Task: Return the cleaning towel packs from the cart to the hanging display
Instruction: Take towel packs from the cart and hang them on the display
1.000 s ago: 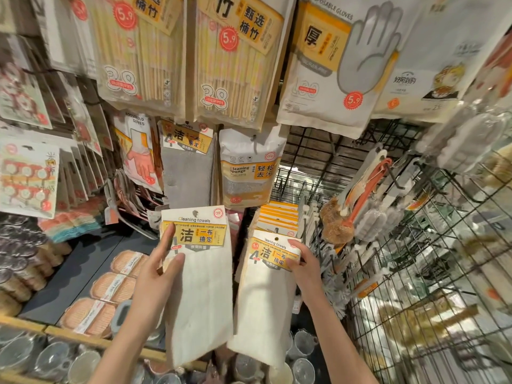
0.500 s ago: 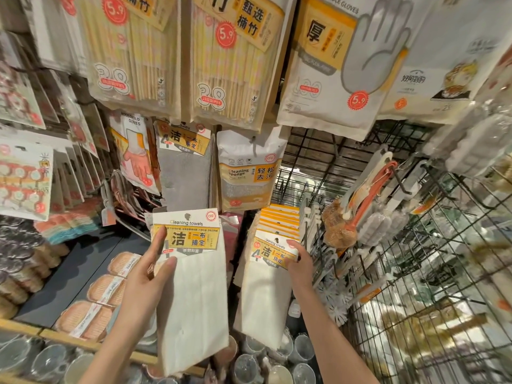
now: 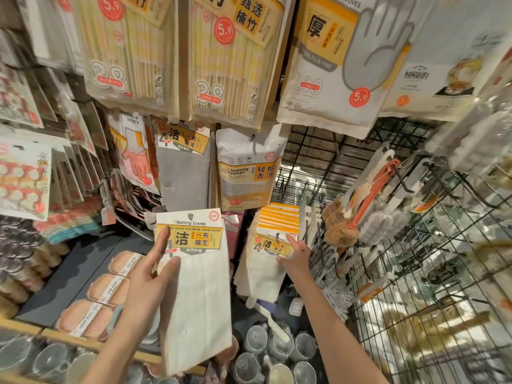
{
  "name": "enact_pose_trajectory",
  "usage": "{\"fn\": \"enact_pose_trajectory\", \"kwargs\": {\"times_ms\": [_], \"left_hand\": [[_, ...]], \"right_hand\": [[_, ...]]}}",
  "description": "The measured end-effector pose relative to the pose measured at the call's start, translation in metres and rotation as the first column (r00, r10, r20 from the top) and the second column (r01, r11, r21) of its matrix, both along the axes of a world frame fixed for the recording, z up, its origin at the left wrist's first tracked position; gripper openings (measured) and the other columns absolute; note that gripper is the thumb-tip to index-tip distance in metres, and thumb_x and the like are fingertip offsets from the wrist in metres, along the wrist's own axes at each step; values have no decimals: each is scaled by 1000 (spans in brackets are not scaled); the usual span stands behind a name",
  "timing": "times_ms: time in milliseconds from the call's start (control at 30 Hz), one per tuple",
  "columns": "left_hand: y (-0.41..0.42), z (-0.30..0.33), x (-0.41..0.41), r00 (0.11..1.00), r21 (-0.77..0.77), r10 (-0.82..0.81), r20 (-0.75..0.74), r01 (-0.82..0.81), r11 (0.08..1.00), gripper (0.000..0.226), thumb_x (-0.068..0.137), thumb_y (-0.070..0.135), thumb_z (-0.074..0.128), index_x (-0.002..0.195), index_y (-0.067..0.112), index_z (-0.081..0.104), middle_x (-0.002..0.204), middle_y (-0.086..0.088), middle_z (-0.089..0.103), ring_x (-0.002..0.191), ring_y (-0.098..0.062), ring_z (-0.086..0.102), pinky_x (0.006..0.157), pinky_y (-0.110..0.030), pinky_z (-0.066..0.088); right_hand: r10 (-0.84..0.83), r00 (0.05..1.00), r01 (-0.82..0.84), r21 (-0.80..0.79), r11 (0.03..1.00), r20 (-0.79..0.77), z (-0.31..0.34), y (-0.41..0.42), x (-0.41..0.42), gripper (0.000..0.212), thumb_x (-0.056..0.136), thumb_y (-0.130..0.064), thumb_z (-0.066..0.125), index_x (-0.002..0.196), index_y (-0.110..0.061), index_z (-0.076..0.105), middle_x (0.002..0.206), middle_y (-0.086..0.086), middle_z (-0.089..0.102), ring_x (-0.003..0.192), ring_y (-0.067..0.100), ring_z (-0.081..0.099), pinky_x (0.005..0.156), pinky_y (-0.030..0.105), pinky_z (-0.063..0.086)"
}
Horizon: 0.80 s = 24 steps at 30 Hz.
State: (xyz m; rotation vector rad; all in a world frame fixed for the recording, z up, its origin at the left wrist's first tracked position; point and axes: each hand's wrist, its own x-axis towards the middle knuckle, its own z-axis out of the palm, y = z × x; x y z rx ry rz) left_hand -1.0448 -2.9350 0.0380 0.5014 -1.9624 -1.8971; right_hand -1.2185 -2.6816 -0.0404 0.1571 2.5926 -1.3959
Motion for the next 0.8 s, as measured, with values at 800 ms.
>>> {"fn": "enact_pose_trajectory", "kwargs": {"times_ms": [800], "left_hand": [[43, 8, 6, 984, 72, -164, -73, 170, 983, 55, 92, 9, 58, 127, 50, 48, 115, 42, 55, 108, 21, 50, 79, -2, 43]], "right_hand": [[251, 924, -367, -479, 798, -289, 121, -49, 97, 36, 86, 6, 60, 116, -15, 58, 121, 8, 60, 106, 22, 63, 89, 37, 54]]}}
